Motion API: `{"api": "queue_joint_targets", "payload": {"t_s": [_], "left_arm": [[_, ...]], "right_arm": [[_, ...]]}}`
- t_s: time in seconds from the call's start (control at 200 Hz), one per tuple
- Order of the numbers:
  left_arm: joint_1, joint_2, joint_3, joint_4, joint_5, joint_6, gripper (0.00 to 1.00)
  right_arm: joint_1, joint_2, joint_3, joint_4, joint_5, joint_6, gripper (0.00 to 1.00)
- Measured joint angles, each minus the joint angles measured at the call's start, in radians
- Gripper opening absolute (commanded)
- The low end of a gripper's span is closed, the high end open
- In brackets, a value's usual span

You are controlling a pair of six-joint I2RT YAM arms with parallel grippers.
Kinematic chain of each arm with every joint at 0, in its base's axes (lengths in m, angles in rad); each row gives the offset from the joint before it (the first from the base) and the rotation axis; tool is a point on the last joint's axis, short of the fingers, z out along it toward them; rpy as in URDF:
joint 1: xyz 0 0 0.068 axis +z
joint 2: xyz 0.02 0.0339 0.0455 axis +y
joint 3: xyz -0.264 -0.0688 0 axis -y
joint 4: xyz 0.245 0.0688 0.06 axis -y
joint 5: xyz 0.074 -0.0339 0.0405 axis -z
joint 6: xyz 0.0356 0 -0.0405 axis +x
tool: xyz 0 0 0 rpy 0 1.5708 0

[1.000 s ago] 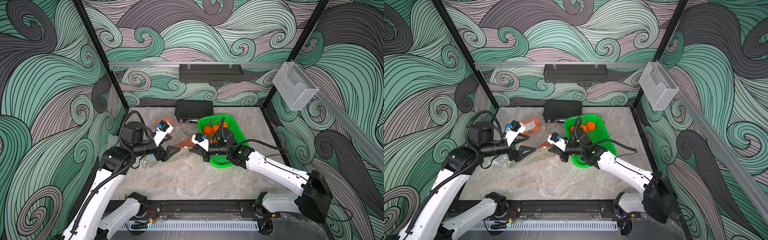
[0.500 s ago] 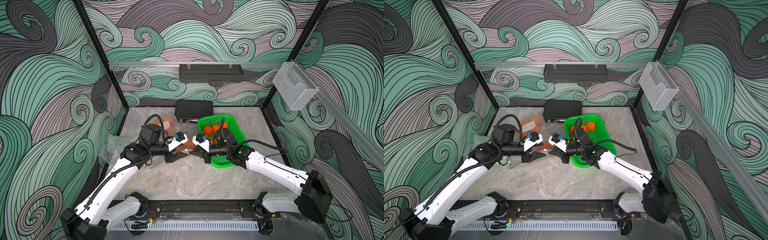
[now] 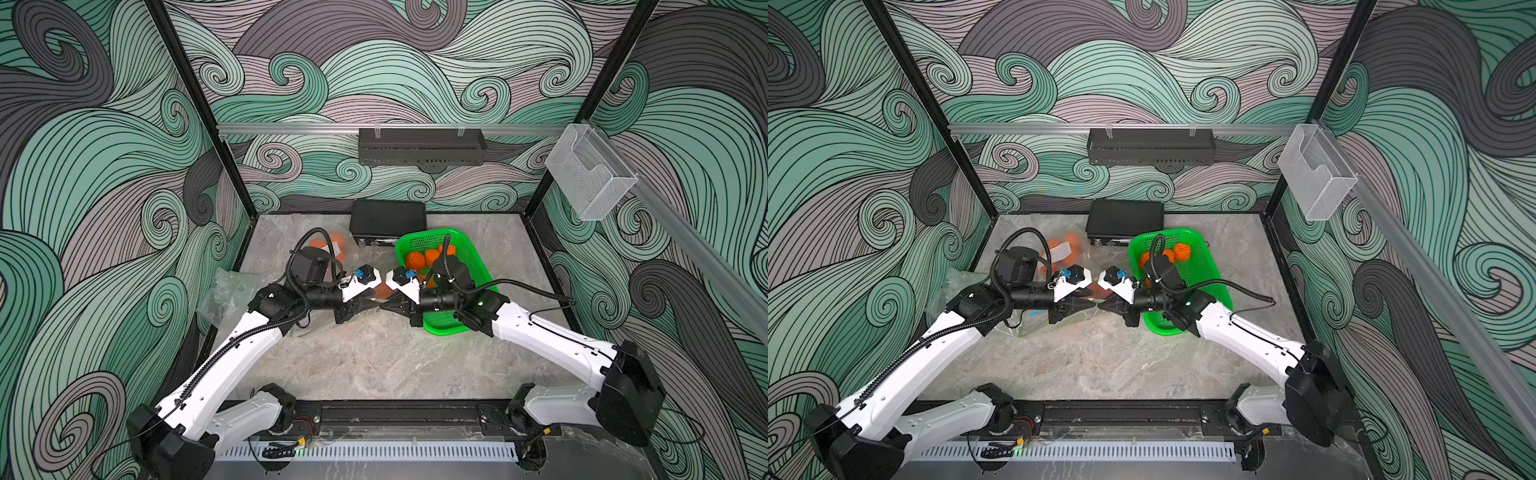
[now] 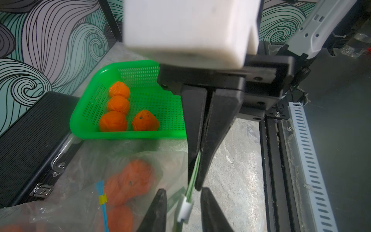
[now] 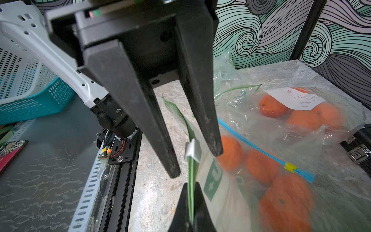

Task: Open the zip-top bag and take out the orange
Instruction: Unzip the zipper on the zipper food storage bag.

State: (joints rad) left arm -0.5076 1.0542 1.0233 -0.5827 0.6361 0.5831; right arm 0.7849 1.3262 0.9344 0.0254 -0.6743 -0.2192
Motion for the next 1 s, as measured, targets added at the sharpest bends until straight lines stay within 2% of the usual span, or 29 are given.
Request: {"api": "queue_joint_targets", "payload": {"t_s": [0.235,0.66,1.001], "left_arm": [[-0.005,0.001,-0.002,0.0,-0.008,0.004,0.0],[-0.012,-0.018,-0.006,0.016,-0.039,-0.013,0.0],[-0.026,-0.068,-0.006,0.018,-0.12,-0.042,0.0]], "right_arm": [[-0.004,0.0,0.0,0.0,-0.005,0.003,0.0],[-0.027,0.0,0.0,0.023,-0.003,0.041,0.0],[-0.084,-0.033,-0.01,0.064,0.011,0.092,0.0]]}}
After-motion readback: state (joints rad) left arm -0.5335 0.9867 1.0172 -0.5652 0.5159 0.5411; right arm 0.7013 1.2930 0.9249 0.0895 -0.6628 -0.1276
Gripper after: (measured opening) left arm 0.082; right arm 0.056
